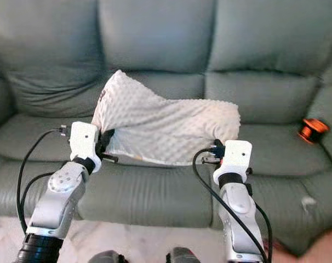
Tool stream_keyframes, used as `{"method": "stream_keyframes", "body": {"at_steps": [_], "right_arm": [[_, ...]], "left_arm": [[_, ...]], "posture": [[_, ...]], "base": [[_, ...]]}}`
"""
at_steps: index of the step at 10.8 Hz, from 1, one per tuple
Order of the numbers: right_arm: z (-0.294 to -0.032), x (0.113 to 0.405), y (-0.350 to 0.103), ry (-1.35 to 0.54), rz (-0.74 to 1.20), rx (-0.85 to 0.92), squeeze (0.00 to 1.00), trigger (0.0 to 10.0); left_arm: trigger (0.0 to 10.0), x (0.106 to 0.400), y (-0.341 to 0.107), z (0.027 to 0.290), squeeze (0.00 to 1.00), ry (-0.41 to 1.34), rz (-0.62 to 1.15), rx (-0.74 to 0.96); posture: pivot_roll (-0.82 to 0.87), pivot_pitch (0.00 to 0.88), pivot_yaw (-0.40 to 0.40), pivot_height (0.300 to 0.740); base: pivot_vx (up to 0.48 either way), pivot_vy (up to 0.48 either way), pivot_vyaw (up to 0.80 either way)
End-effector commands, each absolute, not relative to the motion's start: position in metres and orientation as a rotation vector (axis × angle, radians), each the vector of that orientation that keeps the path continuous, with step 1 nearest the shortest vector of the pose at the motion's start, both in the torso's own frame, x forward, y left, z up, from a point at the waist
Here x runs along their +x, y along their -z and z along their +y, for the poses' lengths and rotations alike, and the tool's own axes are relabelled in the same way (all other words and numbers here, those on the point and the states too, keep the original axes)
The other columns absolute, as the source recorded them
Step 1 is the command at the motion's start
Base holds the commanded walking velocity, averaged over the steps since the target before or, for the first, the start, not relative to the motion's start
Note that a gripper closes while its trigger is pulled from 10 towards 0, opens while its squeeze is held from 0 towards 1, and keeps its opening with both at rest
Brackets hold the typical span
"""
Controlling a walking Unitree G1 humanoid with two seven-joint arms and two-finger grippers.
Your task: Move the pillow to the sofa
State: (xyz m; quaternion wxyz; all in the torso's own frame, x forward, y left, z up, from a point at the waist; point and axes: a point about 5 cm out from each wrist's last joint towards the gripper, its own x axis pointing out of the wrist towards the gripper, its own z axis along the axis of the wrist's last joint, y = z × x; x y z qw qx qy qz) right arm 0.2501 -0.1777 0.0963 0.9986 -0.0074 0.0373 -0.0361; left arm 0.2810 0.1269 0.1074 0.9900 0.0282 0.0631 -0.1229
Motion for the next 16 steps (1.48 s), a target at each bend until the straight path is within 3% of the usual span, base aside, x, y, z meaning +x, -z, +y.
{"method": "stream_keyframes", "body": {"at_steps": [1,6,9,13,16], "right_arm": [[-0.178,0.25,-0.098,0.075,0.071,-0.01,0.0,10.0],[-0.181,0.258,-0.097,0.107,0.123,0.058,0.0,10.0],[-0.205,0.268,-0.089,0.213,0.215,0.097,0.0,10.0],[-0.216,0.272,-0.081,0.246,0.299,0.088,0.0,10.0],[-0.218,0.271,-0.071,0.228,0.345,0.073,0.0,10.0]], "left_arm": [[10.0,0.284,-0.111,0.128,0.0,0.242,0.118,0.07],[10.0,0.293,-0.087,0.147,0.0,0.185,0.307,0.186],[10.0,0.303,-0.074,0.141,0.0,0.238,0.376,0.23],[10.0,0.321,-0.059,0.127,0.0,0.271,0.416,0.27],[10.0,0.335,-0.063,0.115,0.0,0.244,0.345,0.27]], "posture": [[-0.05,0.049,0.023,0.74],[-0.05,0.121,0.038,0.74],[-0.05,0.21,0.07,0.74],[-0.07,0.378,0.11,0.74],[-0.07,0.439,0.129,0.74]], "base": [[0.0,0.0,0.0],[0.0,0.0,0.0],[0.0,0.0,0.0],[0.0,0.0,0.0],[0.0,0.0,0.0]]}}
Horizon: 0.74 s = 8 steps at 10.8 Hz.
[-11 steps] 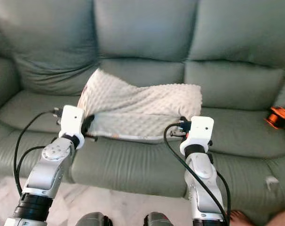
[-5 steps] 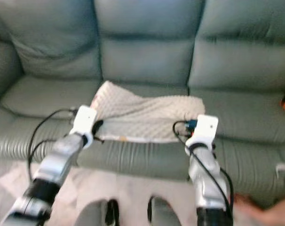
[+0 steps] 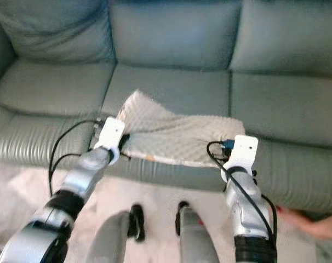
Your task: Move the pillow to the sofa
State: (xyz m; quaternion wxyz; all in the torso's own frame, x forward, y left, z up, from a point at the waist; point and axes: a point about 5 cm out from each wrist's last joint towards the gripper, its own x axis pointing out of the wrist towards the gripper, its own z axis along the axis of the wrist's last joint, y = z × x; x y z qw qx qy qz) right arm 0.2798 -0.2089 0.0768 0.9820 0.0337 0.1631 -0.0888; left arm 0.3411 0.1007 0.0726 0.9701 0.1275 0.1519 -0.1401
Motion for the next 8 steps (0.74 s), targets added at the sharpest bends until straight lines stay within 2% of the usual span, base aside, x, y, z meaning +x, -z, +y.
{"method": "stream_keyframes", "body": {"at_steps": [1,5,8], "right_arm": [[-0.22,0.274,-0.069,0.209,0.359,0.065,0.0,10.0],[-0.228,0.319,-0.08,0.126,0.281,0.015,0.0,10.0],[-0.212,0.33,-0.086,0.009,0.221,0.024,0.0,10.0]], "left_arm": [[10.0,0.34,-0.064,0.113,0.0,0.207,0.317,0.242],[10.0,0.363,-0.083,0.105,0.0,0.109,0.241,0.31],[10.0,0.375,-0.097,0.124,0.0,-0.005,0.231,0.347]], "posture": [[-0.07,0.444,0.133,0.74],[-0.07,0.462,0.139,0.74],[-0.07,0.454,0.14,0.74]], "base": [[0.0,0.0,0.0],[0.0,0.0,0.0],[0.0,0.0,0.0]]}}
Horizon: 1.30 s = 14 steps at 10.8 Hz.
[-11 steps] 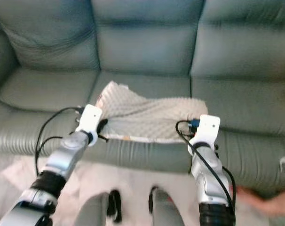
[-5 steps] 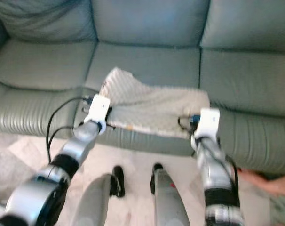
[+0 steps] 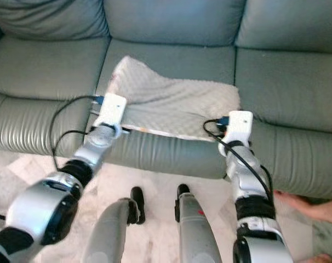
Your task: Move the pillow to the sofa
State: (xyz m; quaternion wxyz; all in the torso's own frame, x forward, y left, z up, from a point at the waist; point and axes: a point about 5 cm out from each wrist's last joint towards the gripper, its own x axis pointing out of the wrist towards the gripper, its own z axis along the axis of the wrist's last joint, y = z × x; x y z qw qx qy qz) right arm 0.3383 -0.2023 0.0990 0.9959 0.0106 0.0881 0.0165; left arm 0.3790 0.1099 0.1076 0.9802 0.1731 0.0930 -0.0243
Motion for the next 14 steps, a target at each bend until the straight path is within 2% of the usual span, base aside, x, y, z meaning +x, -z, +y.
{"method": "stream_keyframes", "body": {"at_steps": [1,4,6,7,8,14], "right_arm": [[-0.204,0.332,-0.085,-0.032,0.22,0.022,0.0,10.0],[-0.193,0.333,-0.079,-0.099,0.223,-0.061,0.0,10.0],[-0.199,0.333,-0.076,-0.049,0.239,-0.086,0.0,10.0],[-0.2,0.334,-0.077,-0.047,0.232,-0.087,0.85,10.0],[-0.2,0.335,-0.077,-0.049,0.226,-0.088,1.0,10.0],[-0.192,0.333,-0.076,-0.086,0.204,-0.066,1.0,10.0]], "left_arm": [[10.0,0.375,-0.097,0.134,0.0,-0.043,0.235,0.374],[10.0,0.371,-0.087,0.151,0.0,-0.089,0.293,0.382],[10.0,0.366,-0.077,0.144,0.0,-0.056,0.34,0.351],[10.0,0.365,-0.075,0.14,1.0,-0.047,0.353,0.338],[10.0,0.364,-0.074,0.137,1.0,-0.039,0.361,0.341],[10.0,0.369,-0.083,0.134,1.0,-0.023,0.327,0.387]], "posture": [[-0.07,0.455,0.138,0.74],[-0.07,0.449,0.126,0.74],[-0.08,0.445,0.122,0.74],[-0.08,0.444,0.121,0.74],[-0.08,0.445,0.119,0.74],[-0.09,0.442,0.115,0.74]], "base": [[0.0,0.0,0.0],[0.0,0.0,0.0],[0.0,0.0,0.0],[0.0,0.0,0.0],[0.0,0.0,0.0],[0.0,0.0,0.0]]}}
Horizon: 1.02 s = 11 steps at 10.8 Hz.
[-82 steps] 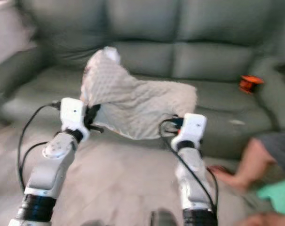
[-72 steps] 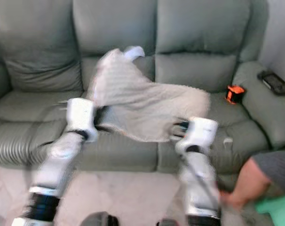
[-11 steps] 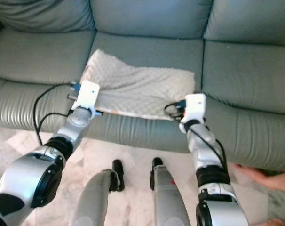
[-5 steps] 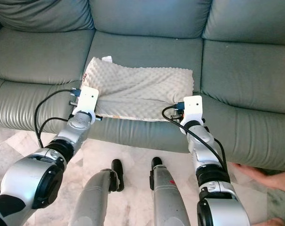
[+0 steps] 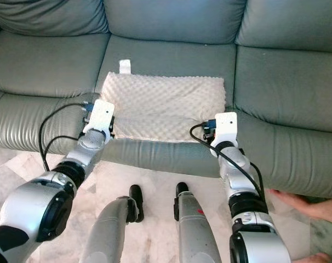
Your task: Move the pillow to the sofa
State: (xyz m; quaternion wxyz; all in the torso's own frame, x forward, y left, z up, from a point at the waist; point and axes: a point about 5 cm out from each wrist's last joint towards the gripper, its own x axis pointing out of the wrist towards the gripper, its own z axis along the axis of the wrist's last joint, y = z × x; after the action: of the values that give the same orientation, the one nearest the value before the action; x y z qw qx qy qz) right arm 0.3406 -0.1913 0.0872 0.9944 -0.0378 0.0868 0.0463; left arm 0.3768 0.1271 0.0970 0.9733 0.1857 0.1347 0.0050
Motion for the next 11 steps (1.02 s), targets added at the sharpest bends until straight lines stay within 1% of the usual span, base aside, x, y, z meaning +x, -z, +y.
{"method": "stream_keyframes", "body": {"at_steps": [1,4,5,6,7,8,9,10,11], "right_arm": [[-0.189,0.334,-0.077,-0.106,0.195,-0.057,1.0,10.0],[-0.17,0.333,-0.077,-0.181,0.18,-0.033,1.0,10.0],[-0.162,0.334,-0.078,-0.206,0.173,-0.031,1.0,10.0],[-0.16,0.334,-0.077,-0.212,0.178,-0.032,1.0,10.0],[-0.157,0.334,-0.074,-0.223,0.201,-0.034,1.0,10.0],[-0.152,0.335,-0.07,-0.245,0.232,-0.037,1.0,10.0],[-0.151,0.335,-0.067,-0.247,0.262,-0.058,1.0,10.0],[-0.154,0.336,-0.065,-0.233,0.277,-0.071,1.0,10.0],[-0.164,0.337,-0.068,-0.219,0.275,-0.047,1.0,10.0]], "left_arm": [[10.0,0.371,-0.085,0.132,1.0,-0.012,0.318,0.393],[10.0,0.375,-0.093,0.124,1.0,-0.005,0.291,0.379],[10.0,0.38,-0.104,0.126,1.0,-0.035,0.251,0.355],[10.0,0.383,-0.11,0.129,1.0,-0.055,0.233,0.327],[10.0,0.388,-0.12,0.136,1.0,-0.089,0.213,0.252],[10.0,0.391,-0.128,0.145,0.53,-0.108,0.188,0.198],[10.0,0.393,-0.133,0.152,0.0,-0.125,0.167,0.16],[10.0,0.393,-0.135,0.154,0.0,-0.127,0.155,0.148],[10.0,0.39,-0.133,0.154,0.0,-0.101,0.128,0.136]], "posture": [[-0.09,0.442,0.115,0.74],[-0.09,0.442,0.115,0.74],[-0.09,0.443,0.116,0.74],[-0.09,0.438,0.117,0.74],[-0.08,0.426,0.114,0.74],[-0.07,0.422,0.113,0.74],[-0.06,0.406,0.107,0.74],[-0.05,0.391,0.102,0.74],[-0.06,0.363,0.096,0.74]], "base": [[0.0,0.0,0.0],[0.0,0.0,0.0],[0.0,0.0,0.0],[0.0,0.0,0.0],[0.0,0.0,0.0],[0.0,0.0,0.0],[0.0,0.0,0.0],[0.0,0.0,0.0],[0.0,0.0,0.0]]}}
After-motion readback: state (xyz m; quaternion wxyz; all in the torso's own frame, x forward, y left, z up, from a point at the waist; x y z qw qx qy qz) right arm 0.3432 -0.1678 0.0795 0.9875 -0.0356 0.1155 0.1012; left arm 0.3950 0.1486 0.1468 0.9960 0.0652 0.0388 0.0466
